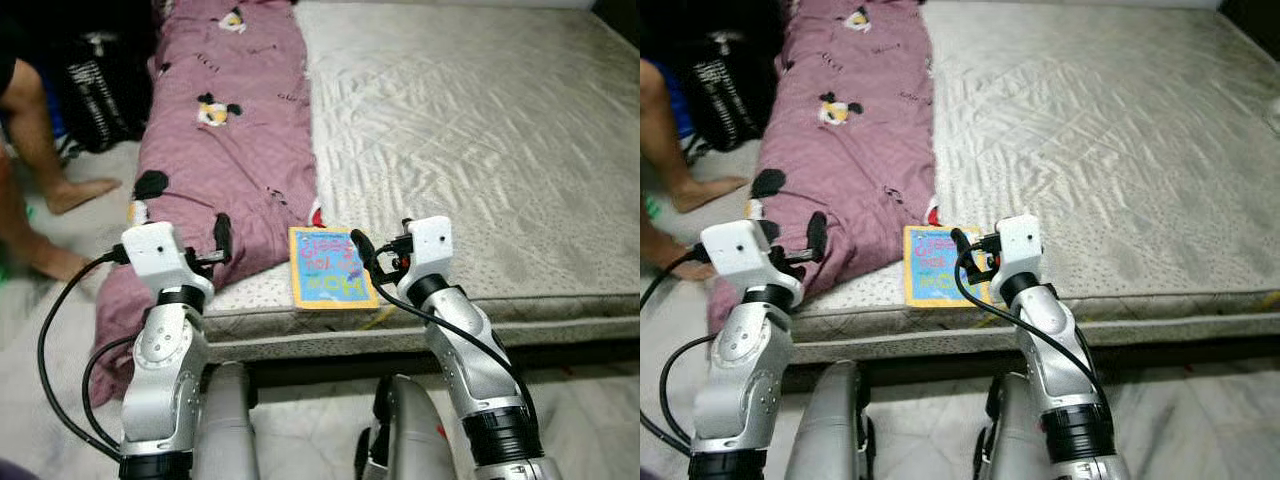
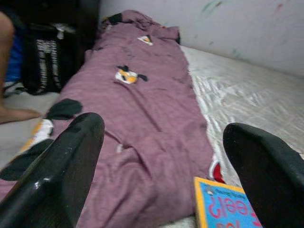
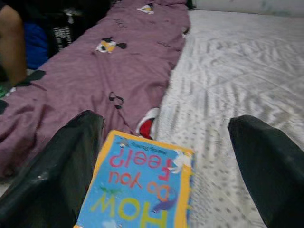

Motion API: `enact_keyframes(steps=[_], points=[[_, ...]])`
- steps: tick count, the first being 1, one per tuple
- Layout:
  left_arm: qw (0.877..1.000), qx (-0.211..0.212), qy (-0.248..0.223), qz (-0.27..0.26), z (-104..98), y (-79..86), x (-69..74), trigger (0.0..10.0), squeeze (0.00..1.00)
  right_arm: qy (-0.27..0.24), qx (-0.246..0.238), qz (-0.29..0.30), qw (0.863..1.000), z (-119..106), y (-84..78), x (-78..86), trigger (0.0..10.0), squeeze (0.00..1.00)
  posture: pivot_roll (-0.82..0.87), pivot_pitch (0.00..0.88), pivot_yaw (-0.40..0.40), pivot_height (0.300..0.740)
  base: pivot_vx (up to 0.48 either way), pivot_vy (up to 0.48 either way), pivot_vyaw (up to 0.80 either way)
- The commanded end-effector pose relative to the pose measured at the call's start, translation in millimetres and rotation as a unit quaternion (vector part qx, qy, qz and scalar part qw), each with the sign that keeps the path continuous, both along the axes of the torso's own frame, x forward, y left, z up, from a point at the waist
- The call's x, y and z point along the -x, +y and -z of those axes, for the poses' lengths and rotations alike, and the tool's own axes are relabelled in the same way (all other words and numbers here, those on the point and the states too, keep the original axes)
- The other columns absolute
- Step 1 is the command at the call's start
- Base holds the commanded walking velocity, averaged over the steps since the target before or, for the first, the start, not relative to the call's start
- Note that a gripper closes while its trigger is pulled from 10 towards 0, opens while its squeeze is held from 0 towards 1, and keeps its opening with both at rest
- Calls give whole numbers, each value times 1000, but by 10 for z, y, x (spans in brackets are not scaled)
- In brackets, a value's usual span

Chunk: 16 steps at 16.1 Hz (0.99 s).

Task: Clean up the room

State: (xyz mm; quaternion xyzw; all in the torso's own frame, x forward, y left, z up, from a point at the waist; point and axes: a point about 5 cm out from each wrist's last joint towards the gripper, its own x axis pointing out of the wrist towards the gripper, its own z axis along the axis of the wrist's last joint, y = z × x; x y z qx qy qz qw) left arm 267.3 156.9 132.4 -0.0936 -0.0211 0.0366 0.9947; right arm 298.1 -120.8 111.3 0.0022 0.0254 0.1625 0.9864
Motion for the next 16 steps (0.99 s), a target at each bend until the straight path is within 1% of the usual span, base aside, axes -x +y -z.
enact_keyframes(steps=[1, 5, 8, 13, 16], points=[[1000, -2, 9, -2, 26, 6, -19, 10000, 0, 5, -2, 4, 1000, 13, -27, 10, 10000, 0, 39, 99, -55, 601, 0, 0, 0], [1000, -4, 9, -9, 25, 45, -48, 10000, 0, 7, -2, 2, 1000, 21, -33, 19, 10000, 0, 36, 98, -57, 551, 0, 0, 0], [1000, -2, 6, -23, 10, 93, -98, 10000, 0, 7, -1, 2, 1000, 19, -38, 17, 10000, 0, 35, 98, -58, 516, 0, 0, 0], [999, 4, 13, -43, 16, 207, -182, 10000, 0, 11, -3, 8, 1000, 17, -53, 5, 10000, 0, 28, 105, -63, 516, 0, 0, 0], [999, 6, 27, -44, 49, 225, -228, 10000, 0, 13, -3, 10, 1000, 16, -54, 0, 10000, 0, 28, 107, -65, 516, 0, 0, 0]])
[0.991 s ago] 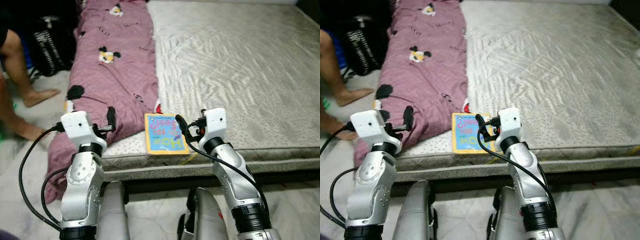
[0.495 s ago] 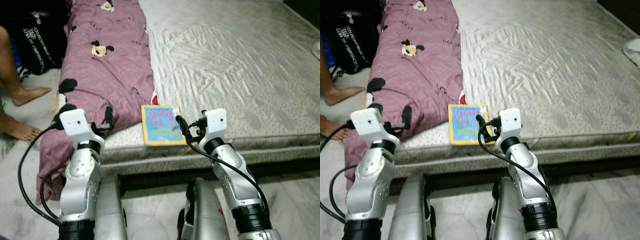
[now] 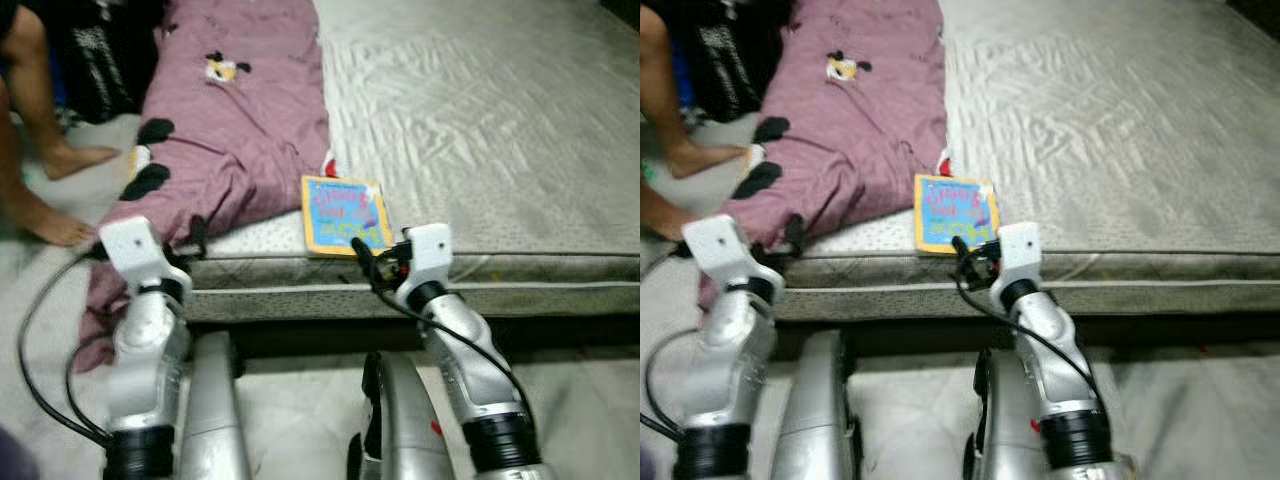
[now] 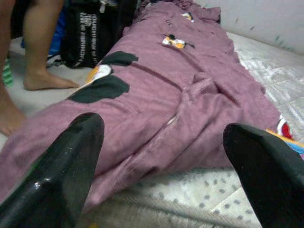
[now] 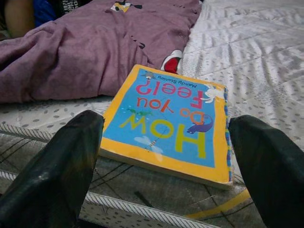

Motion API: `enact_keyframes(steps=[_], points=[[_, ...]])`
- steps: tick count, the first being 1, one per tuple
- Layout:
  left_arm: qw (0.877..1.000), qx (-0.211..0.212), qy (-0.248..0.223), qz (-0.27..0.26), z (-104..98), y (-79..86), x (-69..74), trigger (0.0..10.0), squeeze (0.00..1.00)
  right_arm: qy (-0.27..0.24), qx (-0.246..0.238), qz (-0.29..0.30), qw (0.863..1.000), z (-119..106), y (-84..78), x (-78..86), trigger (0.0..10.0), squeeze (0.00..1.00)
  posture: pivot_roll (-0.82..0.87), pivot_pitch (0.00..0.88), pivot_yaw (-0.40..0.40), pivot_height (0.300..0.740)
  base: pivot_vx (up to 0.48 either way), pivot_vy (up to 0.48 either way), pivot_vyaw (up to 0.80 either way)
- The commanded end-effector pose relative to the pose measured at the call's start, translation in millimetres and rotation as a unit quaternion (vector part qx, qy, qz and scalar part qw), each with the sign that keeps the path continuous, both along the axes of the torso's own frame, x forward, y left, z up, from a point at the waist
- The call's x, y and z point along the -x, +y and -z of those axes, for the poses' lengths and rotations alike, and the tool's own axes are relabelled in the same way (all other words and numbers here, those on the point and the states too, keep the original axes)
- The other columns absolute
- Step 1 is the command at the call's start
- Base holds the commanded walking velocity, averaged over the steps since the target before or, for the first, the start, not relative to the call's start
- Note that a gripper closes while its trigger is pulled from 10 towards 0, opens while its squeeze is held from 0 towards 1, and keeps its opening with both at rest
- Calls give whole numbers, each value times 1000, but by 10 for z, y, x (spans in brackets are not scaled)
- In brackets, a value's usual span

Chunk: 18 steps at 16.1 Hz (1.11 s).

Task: Clean up the room

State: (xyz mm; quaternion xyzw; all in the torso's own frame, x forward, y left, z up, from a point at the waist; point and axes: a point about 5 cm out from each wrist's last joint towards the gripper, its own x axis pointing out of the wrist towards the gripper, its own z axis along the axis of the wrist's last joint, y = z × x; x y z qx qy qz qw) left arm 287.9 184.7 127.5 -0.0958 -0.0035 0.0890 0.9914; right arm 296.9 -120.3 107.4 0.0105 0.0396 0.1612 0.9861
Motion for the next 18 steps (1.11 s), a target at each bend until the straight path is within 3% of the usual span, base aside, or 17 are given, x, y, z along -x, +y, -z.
enact_keyframes(steps=[1, 5, 10, 13, 18], points=[[1000, 6, 8, 8, 12, -53, -31, 10000, 0, -1, 2, 9, 1000, -23, -58, -13, 10000, 0, 28, 108, -66, 516, 0, 0, 0], [1000, 14, 20, 6, 45, -26, -88, 10000, 0, 6, 8, 30, 999, -33, -136, 1, 10000, 0, 11, 123, -73, 516, 0, 0, 0], [999, 23, 24, 21, 34, -79, -228, 10000, 0, 17, 7, 44, 999, -20, -216, 88, 10000, 0, -20, 156, -76, 516, 0, 0, -758], [999, 27, 23, 10, 34, -90, -279, 10000, 0, 18, 18, 49, 998, -36, -297, 142, 10000, 0, -31, 173, -80, 516, 0, 0, -133], [997, 55, 39, -32, 150, -42, -224, 10000, 0, 31, 42, 59, 997, -15, -447, 226, 10000, 0, -47, 190, -91, 516, 0, 0, 0]])
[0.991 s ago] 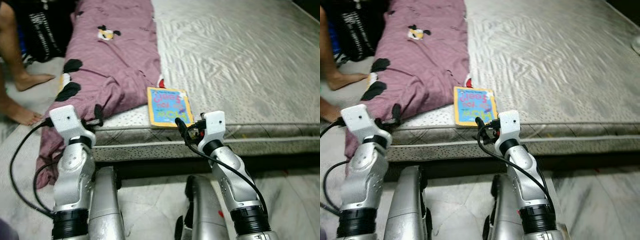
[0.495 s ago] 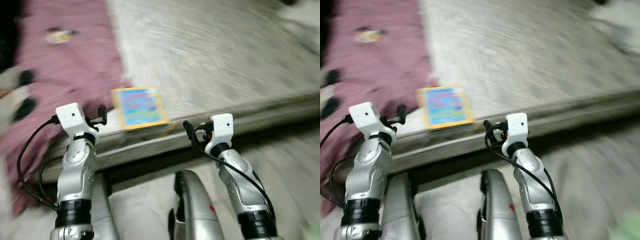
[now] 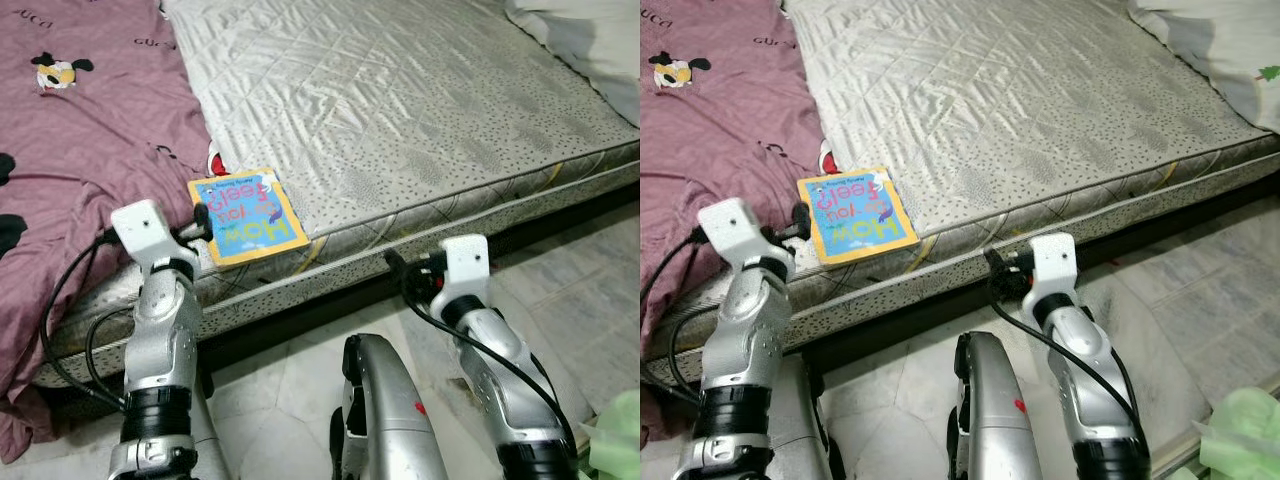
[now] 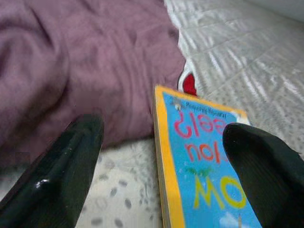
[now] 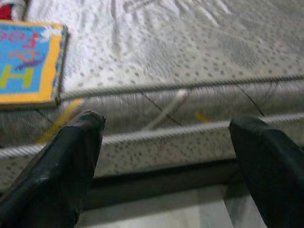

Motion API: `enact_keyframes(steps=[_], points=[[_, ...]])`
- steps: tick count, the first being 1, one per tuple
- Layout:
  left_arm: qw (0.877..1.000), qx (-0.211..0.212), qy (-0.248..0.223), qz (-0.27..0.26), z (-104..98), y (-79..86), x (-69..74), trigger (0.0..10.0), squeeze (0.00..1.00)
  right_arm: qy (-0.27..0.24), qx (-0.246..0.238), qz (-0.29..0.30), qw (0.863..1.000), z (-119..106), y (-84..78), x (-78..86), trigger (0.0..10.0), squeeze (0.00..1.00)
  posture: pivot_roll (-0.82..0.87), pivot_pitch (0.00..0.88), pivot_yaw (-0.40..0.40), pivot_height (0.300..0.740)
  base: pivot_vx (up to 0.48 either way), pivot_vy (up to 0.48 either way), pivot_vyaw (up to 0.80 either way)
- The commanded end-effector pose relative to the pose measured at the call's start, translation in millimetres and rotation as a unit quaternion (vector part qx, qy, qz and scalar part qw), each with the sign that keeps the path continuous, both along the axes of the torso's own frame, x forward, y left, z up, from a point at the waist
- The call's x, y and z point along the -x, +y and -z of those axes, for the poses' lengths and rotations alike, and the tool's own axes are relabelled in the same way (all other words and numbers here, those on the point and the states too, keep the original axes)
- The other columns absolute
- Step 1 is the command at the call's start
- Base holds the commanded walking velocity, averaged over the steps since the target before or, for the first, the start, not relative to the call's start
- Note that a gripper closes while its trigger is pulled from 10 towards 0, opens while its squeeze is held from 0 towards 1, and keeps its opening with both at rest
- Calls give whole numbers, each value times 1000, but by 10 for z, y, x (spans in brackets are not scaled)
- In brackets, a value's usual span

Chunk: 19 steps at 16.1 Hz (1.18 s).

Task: Clean up the room

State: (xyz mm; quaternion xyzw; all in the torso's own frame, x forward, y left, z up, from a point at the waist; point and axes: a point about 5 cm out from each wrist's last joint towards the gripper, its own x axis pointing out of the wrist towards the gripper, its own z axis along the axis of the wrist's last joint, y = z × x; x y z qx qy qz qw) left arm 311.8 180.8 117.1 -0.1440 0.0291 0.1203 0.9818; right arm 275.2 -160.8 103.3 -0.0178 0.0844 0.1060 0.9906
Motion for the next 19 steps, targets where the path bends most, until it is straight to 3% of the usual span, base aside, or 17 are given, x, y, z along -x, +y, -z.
enact_keyframes(steps=[1, 7, 9, 12, 13, 16, 19], points=[[1000, 12, 15, 10, 103, 5, 11, 10000, 0, -11, 11, 7, 1000, -74, -71, 33, 10000, 0, -56, 190, -94, 516, 0, 0, 0], [994, 60, 69, 63, 346, -53, -242, 10000, 0, -39, 48, 36, 997, -348, -313, 200, 10000, 0, -142, 220, -120, 516, 0, 0, 0], [987, 75, 112, 89, 478, -158, -306, 10000, 0, -36, 69, 39, 996, -410, -422, 298, 10000, 0, -180, 227, -131, 516, 0, 0, 0], [974, 107, 140, 142, 565, -322, -344, 10000, 0, -34, 79, 44, 995, -461, -478, 343, 10000, 0, -213, 224, -141, 516, 0, 0, 0], [965, 147, 141, 168, 591, -413, -352, 392, 0, -33, 83, 42, 995, -491, -478, 346, 10000, 0, -219, 219, -144, 516, 0, 0, 0], [956, 186, 133, 182, 599, -457, -360, 0, 0, -37, 91, 39, 994, -513, -475, 305, 10000, 0, -220, 194, -146, 516, 0, 0, 0], [954, 198, 125, 187, 595, -399, -375, 0, 0, -45, 95, 35, 994, -550, -458, 224, 10000, 0, -214, 165, -148, 516, 0, 0, 0]])
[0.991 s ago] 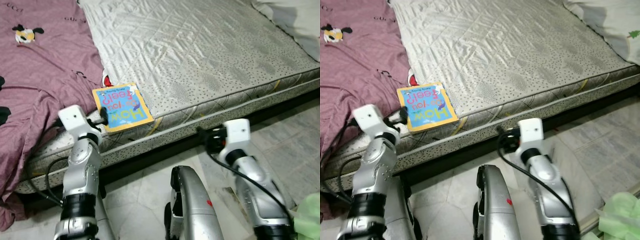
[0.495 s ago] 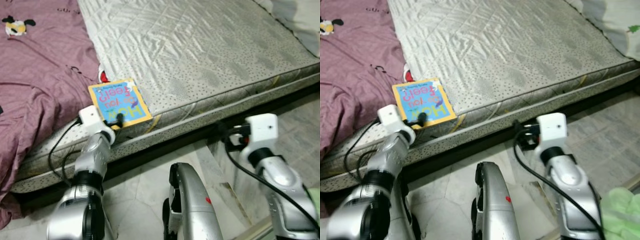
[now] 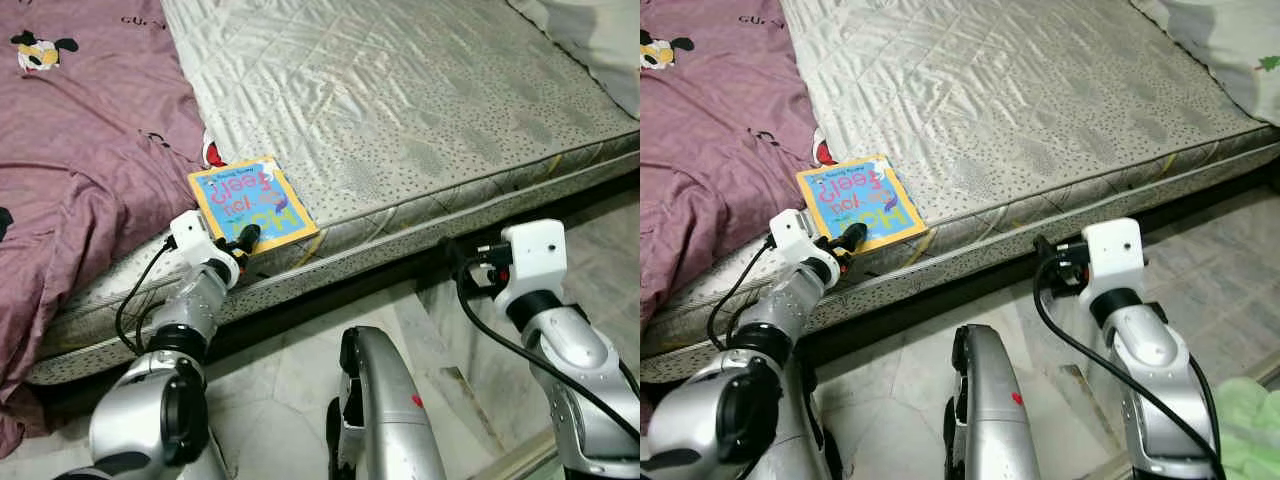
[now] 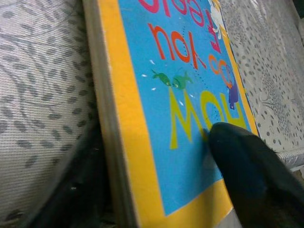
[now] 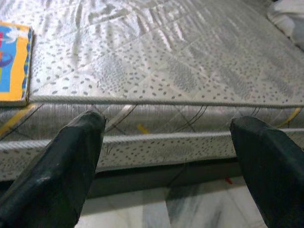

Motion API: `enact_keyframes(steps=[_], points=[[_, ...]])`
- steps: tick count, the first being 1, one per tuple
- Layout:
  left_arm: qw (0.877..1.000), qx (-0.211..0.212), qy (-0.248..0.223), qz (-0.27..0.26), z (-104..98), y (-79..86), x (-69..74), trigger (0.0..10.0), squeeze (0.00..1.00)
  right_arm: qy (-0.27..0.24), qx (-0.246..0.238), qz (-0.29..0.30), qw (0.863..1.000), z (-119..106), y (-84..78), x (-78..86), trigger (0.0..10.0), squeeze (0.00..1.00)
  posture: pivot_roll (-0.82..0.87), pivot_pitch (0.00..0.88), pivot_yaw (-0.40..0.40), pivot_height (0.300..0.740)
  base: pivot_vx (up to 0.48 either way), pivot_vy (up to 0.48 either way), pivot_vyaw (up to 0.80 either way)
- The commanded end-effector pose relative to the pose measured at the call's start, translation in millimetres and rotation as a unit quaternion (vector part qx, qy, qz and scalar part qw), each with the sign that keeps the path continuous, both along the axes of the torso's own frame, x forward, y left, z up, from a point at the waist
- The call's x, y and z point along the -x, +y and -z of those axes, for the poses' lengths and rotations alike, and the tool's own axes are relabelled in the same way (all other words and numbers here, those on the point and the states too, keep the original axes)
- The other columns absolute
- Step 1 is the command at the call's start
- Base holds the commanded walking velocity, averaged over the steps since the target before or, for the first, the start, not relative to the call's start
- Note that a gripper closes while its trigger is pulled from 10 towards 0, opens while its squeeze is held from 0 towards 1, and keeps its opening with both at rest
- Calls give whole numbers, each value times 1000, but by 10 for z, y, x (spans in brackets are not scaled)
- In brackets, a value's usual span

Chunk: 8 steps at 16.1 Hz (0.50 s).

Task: Clean up the room

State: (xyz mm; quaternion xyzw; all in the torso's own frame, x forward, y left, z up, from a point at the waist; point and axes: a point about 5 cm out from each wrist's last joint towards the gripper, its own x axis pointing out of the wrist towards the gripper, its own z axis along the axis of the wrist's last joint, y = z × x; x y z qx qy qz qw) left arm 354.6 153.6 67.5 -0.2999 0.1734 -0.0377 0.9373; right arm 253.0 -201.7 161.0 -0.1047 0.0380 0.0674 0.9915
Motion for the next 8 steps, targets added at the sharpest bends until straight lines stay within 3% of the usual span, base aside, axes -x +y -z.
enact_keyframes(steps=[1, 8], points=[[999, 20, 22, 21, 98, -109, 49, 0, 0, 9, 11, 7, 1000, 24, -51, -15, 10000, 0, -215, 158, -148, 516, 0, 0, 0], [999, 34, -1, 7, -16, -51, -36, 0, 0, -9, 17, 6, 1000, -35, -41, -113, 10000, 0, -234, 116, -145, 516, 0, 0, 0]])
